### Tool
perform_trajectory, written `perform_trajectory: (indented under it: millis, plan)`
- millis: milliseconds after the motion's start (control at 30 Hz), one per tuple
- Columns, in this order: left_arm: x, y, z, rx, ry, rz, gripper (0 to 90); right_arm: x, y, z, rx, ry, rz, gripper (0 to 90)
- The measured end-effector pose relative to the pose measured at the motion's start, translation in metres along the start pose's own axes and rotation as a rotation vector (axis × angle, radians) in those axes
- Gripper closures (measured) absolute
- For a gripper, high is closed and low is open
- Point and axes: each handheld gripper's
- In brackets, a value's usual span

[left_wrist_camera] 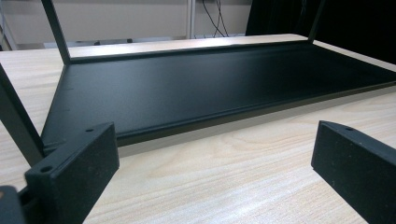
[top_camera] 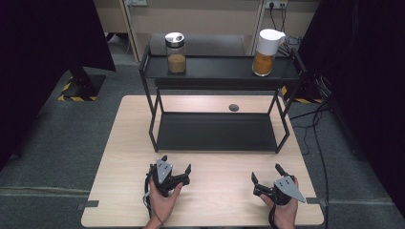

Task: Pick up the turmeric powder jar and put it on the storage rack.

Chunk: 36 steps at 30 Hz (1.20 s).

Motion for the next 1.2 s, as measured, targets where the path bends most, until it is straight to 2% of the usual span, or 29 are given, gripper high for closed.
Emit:
perform_trajectory:
  millis: [1200]
  plan:
    - [-0.0003, 0.0004, 0.0000, -0.001, 0.004, -0.003, 0.0, 0.0013, 0.0000, -0.0004, -0.002, -0.006, -0.005, 3.4]
Point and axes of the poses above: each handheld gripper's, and its own axes: y roughly backward along the jaws, z roughly out of its underside, x roughly to its right, and after that the axes turned 6 degrees about -z, right-handed
